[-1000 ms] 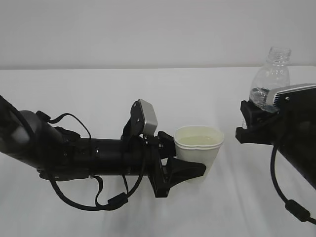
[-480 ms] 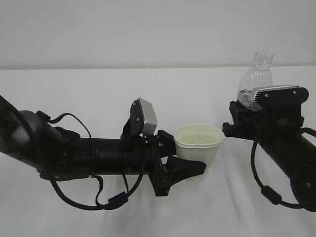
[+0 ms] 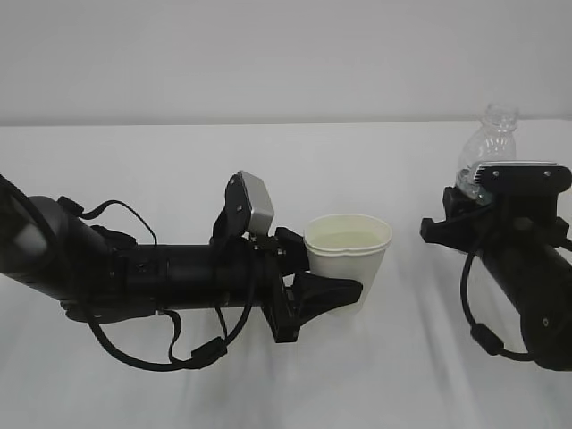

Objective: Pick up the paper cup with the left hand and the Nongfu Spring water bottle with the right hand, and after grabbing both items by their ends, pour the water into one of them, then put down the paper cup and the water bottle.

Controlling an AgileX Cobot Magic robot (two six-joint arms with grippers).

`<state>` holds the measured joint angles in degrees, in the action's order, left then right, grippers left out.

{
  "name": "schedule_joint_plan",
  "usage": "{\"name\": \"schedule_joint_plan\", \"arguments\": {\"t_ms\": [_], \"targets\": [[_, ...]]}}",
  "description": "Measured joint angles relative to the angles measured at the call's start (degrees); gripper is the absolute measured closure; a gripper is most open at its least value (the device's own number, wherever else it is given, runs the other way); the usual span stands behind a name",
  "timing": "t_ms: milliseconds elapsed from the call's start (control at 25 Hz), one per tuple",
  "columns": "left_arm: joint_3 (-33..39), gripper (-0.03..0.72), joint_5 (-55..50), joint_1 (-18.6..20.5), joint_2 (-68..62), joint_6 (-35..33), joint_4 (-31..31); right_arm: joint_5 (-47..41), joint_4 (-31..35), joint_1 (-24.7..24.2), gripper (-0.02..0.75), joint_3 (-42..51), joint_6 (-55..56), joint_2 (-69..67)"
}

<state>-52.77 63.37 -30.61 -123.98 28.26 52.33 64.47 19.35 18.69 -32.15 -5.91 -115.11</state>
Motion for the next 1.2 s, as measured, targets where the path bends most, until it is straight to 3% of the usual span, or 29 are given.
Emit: {"name": "schedule_joint_plan", "arguments": {"t_ms": [1200], "targets": [[0.00,0.274,-1.17,0.00,0.00,-0.09,0.76,0.12,-0.85,0.00,0.373,-11.75,-2.50,-11.45]]}}
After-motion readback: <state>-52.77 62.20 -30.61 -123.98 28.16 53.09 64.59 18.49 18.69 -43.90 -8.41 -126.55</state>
